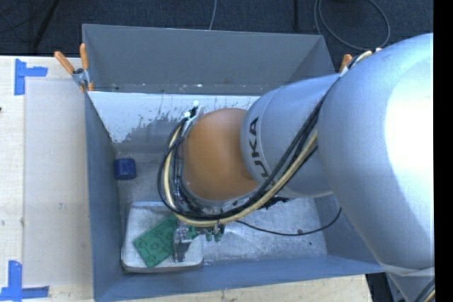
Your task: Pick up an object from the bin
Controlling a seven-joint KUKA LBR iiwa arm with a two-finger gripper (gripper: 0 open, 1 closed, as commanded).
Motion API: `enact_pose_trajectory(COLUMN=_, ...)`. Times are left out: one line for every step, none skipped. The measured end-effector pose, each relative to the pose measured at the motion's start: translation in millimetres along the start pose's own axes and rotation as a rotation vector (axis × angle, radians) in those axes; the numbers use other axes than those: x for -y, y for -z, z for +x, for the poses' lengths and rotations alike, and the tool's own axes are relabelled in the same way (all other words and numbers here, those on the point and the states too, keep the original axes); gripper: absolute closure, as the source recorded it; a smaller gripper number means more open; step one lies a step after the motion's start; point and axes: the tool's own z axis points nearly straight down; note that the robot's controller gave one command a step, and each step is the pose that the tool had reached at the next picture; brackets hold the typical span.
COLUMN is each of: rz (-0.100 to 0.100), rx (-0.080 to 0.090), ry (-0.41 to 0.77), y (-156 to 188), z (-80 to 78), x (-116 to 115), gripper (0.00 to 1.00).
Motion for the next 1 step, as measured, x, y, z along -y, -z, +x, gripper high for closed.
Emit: enact_pose_trajectory(rz=0.002, rx=0.001, ry=0.161, y=171.5, z=-0.2, x=-2.1, gripper=1.00)
